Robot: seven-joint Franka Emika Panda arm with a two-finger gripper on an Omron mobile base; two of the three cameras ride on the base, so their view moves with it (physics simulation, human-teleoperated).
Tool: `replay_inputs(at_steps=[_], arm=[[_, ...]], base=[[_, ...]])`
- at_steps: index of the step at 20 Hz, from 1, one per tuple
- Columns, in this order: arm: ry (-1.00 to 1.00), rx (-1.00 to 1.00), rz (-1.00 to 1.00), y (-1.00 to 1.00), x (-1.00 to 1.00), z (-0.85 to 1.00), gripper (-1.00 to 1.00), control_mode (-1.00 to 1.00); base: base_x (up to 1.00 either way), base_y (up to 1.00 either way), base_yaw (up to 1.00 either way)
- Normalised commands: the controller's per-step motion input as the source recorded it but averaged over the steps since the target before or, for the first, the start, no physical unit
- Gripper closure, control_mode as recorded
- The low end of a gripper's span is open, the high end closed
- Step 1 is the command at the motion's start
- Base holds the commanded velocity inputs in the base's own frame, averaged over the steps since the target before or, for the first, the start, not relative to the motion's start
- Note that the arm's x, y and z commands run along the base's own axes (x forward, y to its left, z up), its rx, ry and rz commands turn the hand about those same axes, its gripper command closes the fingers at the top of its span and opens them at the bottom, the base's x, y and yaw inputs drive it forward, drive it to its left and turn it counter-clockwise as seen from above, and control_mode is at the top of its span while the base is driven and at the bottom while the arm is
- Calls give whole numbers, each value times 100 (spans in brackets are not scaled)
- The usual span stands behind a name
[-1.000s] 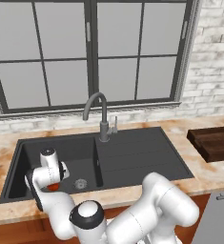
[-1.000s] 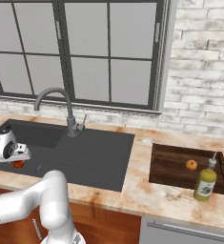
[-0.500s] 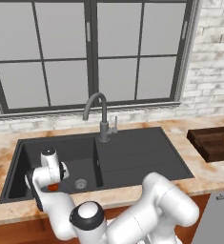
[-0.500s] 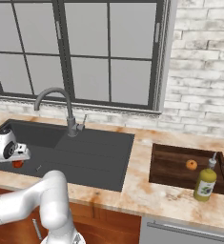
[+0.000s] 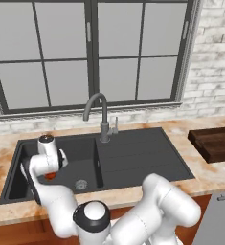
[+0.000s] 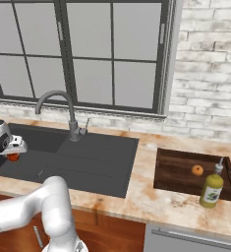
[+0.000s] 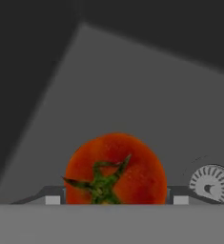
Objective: Pick up all produce items and place them in the sink. Turn on the sink faucet to wash them. Then turn the sink off and put them in the tray.
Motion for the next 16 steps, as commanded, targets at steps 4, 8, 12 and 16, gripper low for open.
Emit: replay_inputs(at_steps=[4,8,12,16], arm=[[-5,0,1,-8,-7,92,100,-100],[-5,0,4,-32,-5,75,100,-100],[-5,4,7,-63,-7,49,100,-100],[-4,8,4,-62,-26,45,100,-100]], base=[[0,0,0],[0,0,0],[0,0,0],[0,0,0]])
